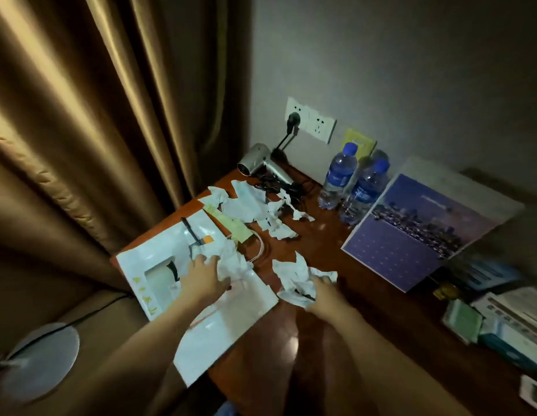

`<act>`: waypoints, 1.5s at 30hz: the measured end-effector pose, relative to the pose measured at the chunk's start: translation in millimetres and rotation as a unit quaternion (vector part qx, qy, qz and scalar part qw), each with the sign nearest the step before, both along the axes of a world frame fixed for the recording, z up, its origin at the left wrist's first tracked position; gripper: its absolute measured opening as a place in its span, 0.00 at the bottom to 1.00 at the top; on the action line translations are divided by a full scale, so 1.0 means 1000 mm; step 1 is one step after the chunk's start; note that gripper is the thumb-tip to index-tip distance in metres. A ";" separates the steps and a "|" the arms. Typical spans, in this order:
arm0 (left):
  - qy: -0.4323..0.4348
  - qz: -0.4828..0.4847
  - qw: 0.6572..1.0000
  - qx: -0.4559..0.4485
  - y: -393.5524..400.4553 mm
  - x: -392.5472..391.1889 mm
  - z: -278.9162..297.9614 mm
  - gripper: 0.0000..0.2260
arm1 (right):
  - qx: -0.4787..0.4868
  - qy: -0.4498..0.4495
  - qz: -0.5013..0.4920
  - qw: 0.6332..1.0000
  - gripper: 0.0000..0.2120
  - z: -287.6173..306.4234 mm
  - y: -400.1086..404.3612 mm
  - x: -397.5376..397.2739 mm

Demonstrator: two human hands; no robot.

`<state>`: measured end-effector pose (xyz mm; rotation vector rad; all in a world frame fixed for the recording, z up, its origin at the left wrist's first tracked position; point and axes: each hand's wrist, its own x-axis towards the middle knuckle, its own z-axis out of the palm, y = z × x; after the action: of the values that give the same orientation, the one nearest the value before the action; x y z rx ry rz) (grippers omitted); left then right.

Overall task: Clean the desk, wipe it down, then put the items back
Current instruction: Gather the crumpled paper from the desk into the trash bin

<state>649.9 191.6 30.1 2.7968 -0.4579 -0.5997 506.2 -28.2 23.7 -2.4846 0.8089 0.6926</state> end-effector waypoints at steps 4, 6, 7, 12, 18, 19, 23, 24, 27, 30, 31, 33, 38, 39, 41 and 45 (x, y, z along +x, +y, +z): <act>0.023 0.000 1.000 0.012 -0.008 0.020 -0.015 0.31 | -0.009 0.030 -0.011 0.999 0.40 -0.011 0.006 0.017; 0.029 -0.009 0.999 0.014 -0.012 0.025 -0.019 0.30 | -0.027 0.045 -0.004 0.999 0.39 -0.015 0.009 0.025; 0.034 -0.011 0.999 0.013 -0.014 0.027 -0.022 0.30 | -0.031 0.051 -0.005 0.998 0.39 -0.016 0.010 0.028; 0.067 0.008 0.998 0.015 -0.017 0.034 -0.037 0.28 | -0.059 0.077 0.007 0.995 0.33 -0.024 0.014 0.039; 0.036 0.016 0.999 0.014 -0.016 0.037 -0.046 0.23 | -0.084 0.047 0.022 0.995 0.26 -0.026 0.020 0.042; 0.034 0.013 0.999 0.011 -0.015 0.038 -0.047 0.20 | -0.071 0.042 0.015 0.996 0.25 -0.028 0.022 0.041; 0.020 0.009 1.000 -0.010 -0.011 0.041 -0.053 0.14 | -0.021 0.033 -0.024 0.999 0.19 -0.033 0.029 0.037; 0.016 0.010 1.000 -0.019 -0.010 0.041 -0.054 0.13 | -0.016 0.026 -0.033 0.999 0.20 -0.033 0.030 0.037; 0.008 0.012 0.999 -0.040 -0.007 0.044 -0.057 0.11 | -0.008 -0.002 -0.058 0.998 0.23 -0.029 0.028 0.039; 0.000 0.019 0.998 -0.056 -0.007 0.048 -0.054 0.07 | -0.012 -0.034 -0.077 0.996 0.22 -0.022 0.022 0.047; -0.004 0.021 0.998 -0.058 -0.008 0.049 -0.052 0.07 | -0.007 -0.042 -0.085 0.995 0.22 -0.019 0.020 0.050; -0.017 0.028 0.997 -0.068 -0.011 0.051 -0.046 0.06 | 0.014 -0.065 -0.108 0.992 0.21 -0.014 0.015 0.055; -0.056 -0.011 0.994 -0.094 -0.026 0.061 -0.033 0.07 | 0.084 -0.074 -0.179 0.977 0.23 -0.009 0.004 0.059; -0.052 -0.020 0.993 -0.101 -0.031 0.062 -0.031 0.06 | 0.087 -0.067 -0.177 0.978 0.24 -0.009 0.004 0.059; -0.037 -0.027 0.993 -0.109 -0.040 0.062 -0.025 0.06 | 0.086 -0.062 -0.173 0.979 0.25 -0.010 0.004 0.060; -0.044 -0.077 0.991 -0.104 -0.049 0.058 -0.024 0.06 | 0.080 -0.056 -0.179 0.979 0.22 -0.007 0.002 0.063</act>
<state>707.9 142.5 6.4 2.6135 -0.7172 -0.4316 568.7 -26.5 16.5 -2.1352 1.0746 0.4656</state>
